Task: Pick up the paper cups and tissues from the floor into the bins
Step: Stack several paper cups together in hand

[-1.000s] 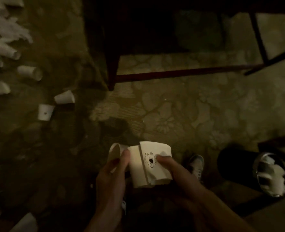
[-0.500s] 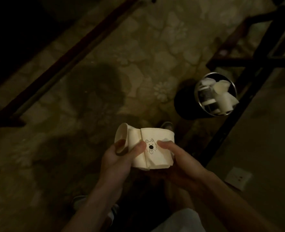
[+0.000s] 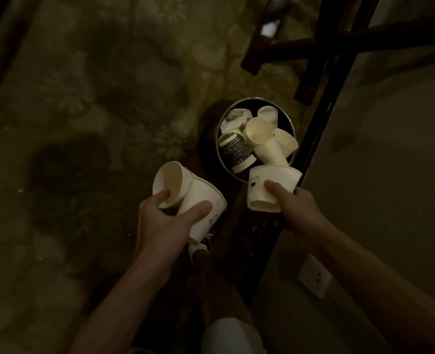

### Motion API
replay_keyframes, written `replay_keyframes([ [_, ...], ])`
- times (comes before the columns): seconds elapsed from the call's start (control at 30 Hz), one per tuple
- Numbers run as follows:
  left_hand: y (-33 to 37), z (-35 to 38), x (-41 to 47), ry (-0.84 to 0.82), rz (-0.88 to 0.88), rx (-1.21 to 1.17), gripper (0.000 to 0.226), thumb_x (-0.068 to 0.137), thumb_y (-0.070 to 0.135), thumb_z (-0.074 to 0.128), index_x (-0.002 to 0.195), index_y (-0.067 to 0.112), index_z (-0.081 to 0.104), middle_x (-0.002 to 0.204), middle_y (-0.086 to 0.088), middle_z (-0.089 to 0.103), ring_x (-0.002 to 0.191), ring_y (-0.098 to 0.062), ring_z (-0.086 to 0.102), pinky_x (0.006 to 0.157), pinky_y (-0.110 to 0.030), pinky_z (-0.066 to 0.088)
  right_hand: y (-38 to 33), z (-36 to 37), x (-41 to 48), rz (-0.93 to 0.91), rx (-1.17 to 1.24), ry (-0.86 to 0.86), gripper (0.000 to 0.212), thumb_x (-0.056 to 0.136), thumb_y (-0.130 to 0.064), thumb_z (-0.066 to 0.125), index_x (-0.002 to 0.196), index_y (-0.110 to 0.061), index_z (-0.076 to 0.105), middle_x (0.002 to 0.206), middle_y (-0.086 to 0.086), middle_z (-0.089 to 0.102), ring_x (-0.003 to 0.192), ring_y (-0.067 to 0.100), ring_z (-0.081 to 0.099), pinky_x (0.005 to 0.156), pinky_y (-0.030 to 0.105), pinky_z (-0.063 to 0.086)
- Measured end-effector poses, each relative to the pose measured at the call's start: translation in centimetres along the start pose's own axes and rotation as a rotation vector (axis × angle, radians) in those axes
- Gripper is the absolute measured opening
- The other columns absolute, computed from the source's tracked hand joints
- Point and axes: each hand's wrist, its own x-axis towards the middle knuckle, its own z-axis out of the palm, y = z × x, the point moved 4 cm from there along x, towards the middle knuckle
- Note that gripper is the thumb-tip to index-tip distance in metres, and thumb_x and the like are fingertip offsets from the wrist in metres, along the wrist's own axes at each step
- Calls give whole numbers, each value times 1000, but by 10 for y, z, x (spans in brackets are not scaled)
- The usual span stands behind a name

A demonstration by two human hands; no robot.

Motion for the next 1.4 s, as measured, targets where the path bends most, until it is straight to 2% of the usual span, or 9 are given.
replay_keyframes([
  [0.17,20,23,38,11,5,107,91,65,44,85,144,26,44,145,0,45,109,-14,48,61,-22,39,-1,-1,56,206,54,64,52,91,-35,65,131,-9,46,87,7,60,55,14,52,41,23,38],
  [0.4,20,34,49,23,-71,149,90,64,40,87,143,26,45,143,-1,47,112,-20,55,70,-31,54,5,18,101,410,219,46,51,91,-29,67,133,-14,41,114,12,62,52,12,48,31,15,32],
  [0.5,17,32,48,34,-117,146,91,63,40,87,143,27,46,142,-2,47,113,-23,56,84,-44,57,8,27,113,460,255,-8,46,93,-30,64,132,-14,47,104,9,60,50,10,45,29,15,29],
  [0.63,14,33,49,9,-142,141,96,56,45,86,142,29,46,139,2,47,105,-18,56,73,-35,55,10,34,130,510,340,-35,42,93,-32,64,129,-15,51,86,5,58,42,7,45,30,13,29],
  [0.9,15,41,50,-5,-195,90,121,30,63,76,142,31,44,138,1,50,109,-25,61,85,-49,57,20,35,143,446,509,111,55,85,-26,73,132,-11,47,122,11,59,75,21,61,38,18,47],
  [1.03,18,53,50,-2,-202,74,121,29,63,76,142,30,46,110,14,55,100,-18,63,81,-45,58,18,39,146,418,564,104,57,85,-27,73,132,-10,46,123,13,59,78,22,63,40,20,49],
  [1.17,25,70,48,-16,-186,47,120,28,64,77,139,32,48,98,21,53,94,-11,65,74,-37,59,9,37,141,424,546,1,50,89,-44,65,125,-11,54,111,9,65,77,19,64,46,23,52],
  [1.27,30,78,49,-41,-190,9,113,30,63,89,133,31,55,105,13,64,92,-11,69,72,-36,60,7,32,118,424,244,-115,68,83,-71,52,121,-16,59,106,8,65,79,20,61,61,30,48],
  [1.4,34,92,47,-120,-267,-115,88,43,52,91,122,25,66,107,-2,74,90,-22,74,76,-43,60,-2,30,63,289,284,-549,50,75,-75,49,102,-40,72,103,1,75,94,20,72,78,39,58],
])
